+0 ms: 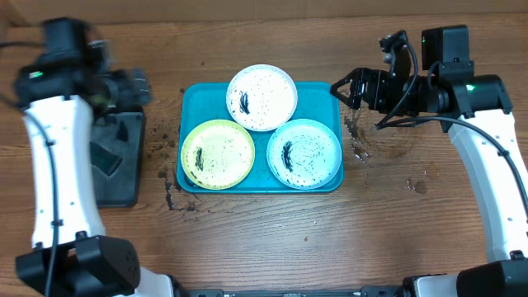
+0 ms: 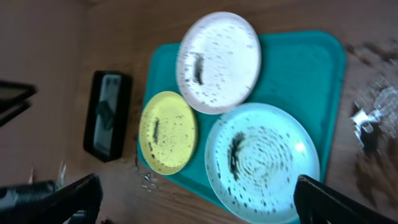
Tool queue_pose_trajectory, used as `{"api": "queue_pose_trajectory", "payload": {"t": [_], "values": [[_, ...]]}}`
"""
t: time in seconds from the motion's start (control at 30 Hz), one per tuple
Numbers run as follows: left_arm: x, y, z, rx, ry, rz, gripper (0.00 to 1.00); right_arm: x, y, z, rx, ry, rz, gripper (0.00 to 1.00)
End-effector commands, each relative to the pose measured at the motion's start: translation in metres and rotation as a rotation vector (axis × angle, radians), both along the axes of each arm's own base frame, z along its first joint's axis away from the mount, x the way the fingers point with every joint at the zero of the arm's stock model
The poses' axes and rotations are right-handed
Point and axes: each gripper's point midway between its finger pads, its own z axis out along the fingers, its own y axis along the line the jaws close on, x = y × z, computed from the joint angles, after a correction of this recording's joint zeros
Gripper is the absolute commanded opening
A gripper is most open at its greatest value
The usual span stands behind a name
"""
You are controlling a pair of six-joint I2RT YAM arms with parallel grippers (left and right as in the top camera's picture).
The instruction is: Clean dirty plates on tray and stack at the side
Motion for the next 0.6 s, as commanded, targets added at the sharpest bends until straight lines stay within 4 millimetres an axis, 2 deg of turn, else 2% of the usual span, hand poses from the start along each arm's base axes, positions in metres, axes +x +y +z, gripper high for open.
{"api": "queue_pose_trajectory", "payload": {"t": [0.0,0.13,0.2,0.27,0.37,0.4,0.57], "values": [[-0.011,0.054,0.004,-0.051,-0.027,0.259,1.00,0.006,-0.021,0.009,-0.090,0.032,-0.151,1.00],[-0.023,0.090,-0.017,-0.085,0.027,0.337,1.00,0.000,-0.053,0.013,-0.268,0.087,-0.261,1.00],[-0.027,0.104,-0.032,-0.099,0.063,0.373,1.00,0.005,-0.059,0.024,-0.290,0.060,-0.294,1.00],[-0.027,0.111,-0.046,-0.111,0.094,0.390,1.00,0.012,-0.049,0.035,-0.231,0.016,-0.273,1.00],[-0.025,0.114,-0.073,-0.139,0.163,0.398,1.00,0.015,-0.023,0.049,-0.092,-0.017,-0.183,1.00],[-0.024,0.113,-0.084,-0.146,0.189,0.395,1.00,0.016,-0.018,0.051,-0.065,-0.022,-0.165,0.95],[-0.018,0.112,-0.133,-0.186,0.296,0.390,1.00,0.019,-0.013,0.040,-0.056,-0.010,-0.155,0.92]]}}
